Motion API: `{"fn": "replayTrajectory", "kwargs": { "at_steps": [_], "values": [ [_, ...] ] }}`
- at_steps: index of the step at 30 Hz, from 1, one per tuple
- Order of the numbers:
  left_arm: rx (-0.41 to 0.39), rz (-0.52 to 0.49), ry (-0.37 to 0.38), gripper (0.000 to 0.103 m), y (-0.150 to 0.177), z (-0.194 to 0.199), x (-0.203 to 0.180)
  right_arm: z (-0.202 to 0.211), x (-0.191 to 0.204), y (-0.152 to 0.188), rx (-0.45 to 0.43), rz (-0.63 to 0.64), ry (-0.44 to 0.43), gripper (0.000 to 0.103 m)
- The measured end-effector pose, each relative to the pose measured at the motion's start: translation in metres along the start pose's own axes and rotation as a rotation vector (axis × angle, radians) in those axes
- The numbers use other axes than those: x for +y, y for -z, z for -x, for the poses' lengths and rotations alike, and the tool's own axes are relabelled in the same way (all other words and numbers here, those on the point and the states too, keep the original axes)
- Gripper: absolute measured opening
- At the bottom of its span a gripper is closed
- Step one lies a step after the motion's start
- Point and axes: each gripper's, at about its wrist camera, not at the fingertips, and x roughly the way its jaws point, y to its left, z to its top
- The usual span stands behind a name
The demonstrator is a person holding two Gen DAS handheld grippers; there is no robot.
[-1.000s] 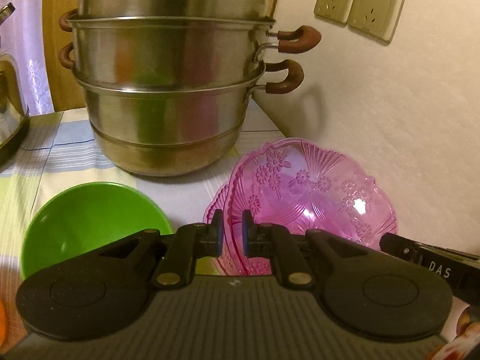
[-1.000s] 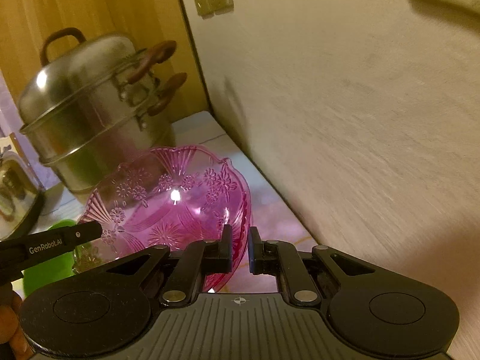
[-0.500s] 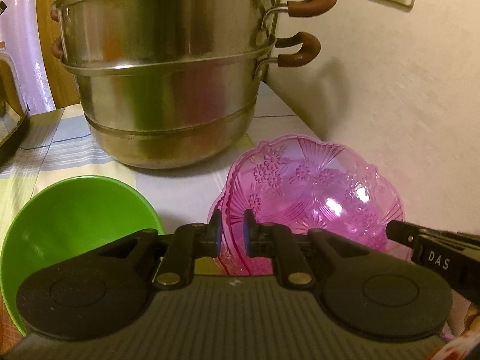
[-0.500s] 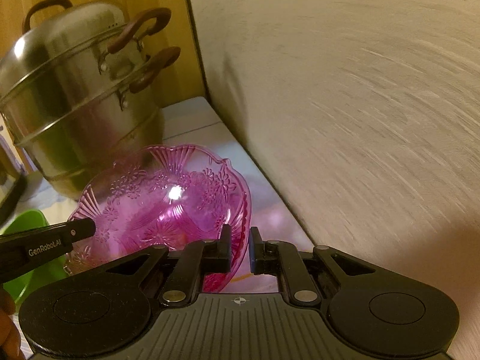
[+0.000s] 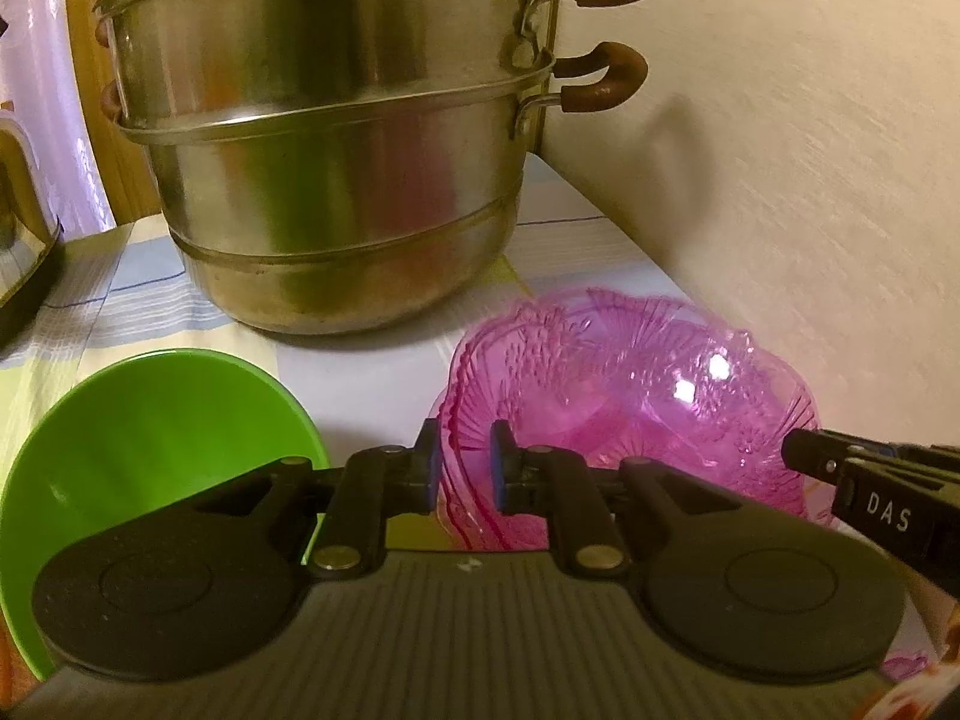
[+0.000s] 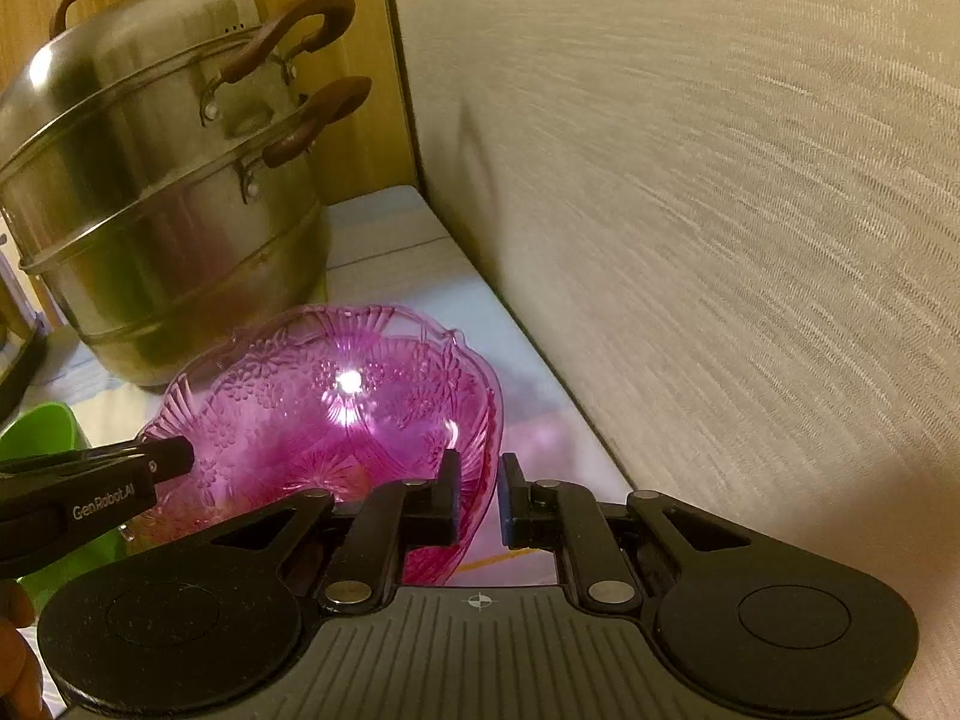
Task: Organize plates and bowls
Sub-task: 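Lower the plate onto the small pink plate and open both grippers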
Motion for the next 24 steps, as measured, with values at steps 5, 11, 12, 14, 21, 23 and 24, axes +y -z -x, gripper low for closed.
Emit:
{"fn": "replayTrajectory", "kwargs": {
  "at_steps": [5, 11, 12, 14, 21, 23, 24],
  "values": [
    [-0.014, -0.016, 0.0, 0.021, 0.001, 0.001, -0.002, -0.004, 0.0, 0.001, 0.005, -0.002, -0.005, 0.012],
    [-0.049, -0.013, 0.013, 0.031, 0.0, 0.01, -0.003, 0.0, -0.004, 0.0, -0.025, -0.045, -0.051, 0.053],
    [-0.056, -0.014, 0.016, 0.031, -0.001, 0.013, -0.004, 0.001, -0.005, 0.0, -0.031, -0.054, -0.053, 0.053],
    [-0.073, -0.018, 0.02, 0.032, -0.001, 0.019, -0.005, 0.004, -0.007, -0.002, -0.041, -0.067, -0.052, 0.053],
    [-0.103, 0.011, 0.054, 0.033, 0.009, 0.054, -0.001, 0.026, -0.012, -0.003, -0.061, -0.087, -0.031, 0.053],
    [-0.095, 0.023, 0.07, 0.034, 0.015, 0.065, 0.0, 0.034, -0.011, 0.0, -0.054, -0.08, -0.02, 0.053],
    [-0.093, 0.031, 0.075, 0.035, 0.019, 0.07, 0.001, 0.039, -0.01, 0.002, -0.051, -0.073, -0.02, 0.053]
  ]
}}
